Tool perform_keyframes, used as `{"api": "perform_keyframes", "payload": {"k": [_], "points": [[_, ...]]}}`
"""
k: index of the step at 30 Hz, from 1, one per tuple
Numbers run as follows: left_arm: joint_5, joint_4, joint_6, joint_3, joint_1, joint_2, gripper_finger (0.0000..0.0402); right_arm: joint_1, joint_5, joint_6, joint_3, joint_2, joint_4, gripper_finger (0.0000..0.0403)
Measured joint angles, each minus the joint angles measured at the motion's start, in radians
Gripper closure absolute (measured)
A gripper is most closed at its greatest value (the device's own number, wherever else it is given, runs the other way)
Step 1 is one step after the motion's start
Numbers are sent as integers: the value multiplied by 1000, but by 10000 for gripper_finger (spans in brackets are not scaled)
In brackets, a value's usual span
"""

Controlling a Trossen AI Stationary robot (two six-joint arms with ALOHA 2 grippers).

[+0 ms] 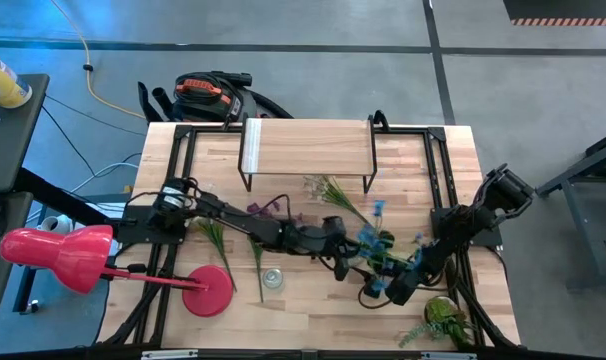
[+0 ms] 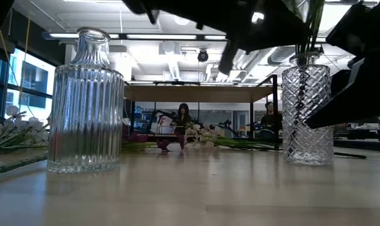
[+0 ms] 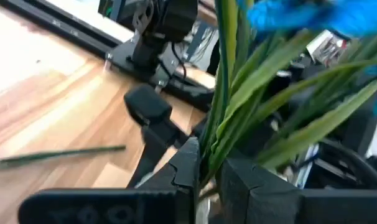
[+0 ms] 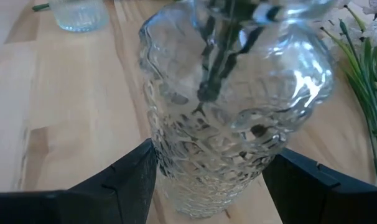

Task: Pick and place flowers into a vace then onto a shelf
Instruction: Put the blue flowers into the right transparent vase, then put the right white flowers into the the right transparent vase

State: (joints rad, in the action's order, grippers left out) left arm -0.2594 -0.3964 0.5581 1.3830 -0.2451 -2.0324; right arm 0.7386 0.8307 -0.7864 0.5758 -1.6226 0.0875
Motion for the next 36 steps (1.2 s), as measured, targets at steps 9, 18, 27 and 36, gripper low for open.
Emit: {"api": "perform_keyframes", "payload": {"k": [9,18,27,36], "points": [[-19,277,52,-1,2,102,321,62,53,-158,1,1,-117,146],[-81,277,123,0,87,118,320,141,49,-280,-1,5,-152,146],[16,415,-103,84,155,84,275,238,16,-287,-1,39,-212,146],[87,446,-550,232,160,-25,175,279,6,-254,-1,39,-218,146]]}}
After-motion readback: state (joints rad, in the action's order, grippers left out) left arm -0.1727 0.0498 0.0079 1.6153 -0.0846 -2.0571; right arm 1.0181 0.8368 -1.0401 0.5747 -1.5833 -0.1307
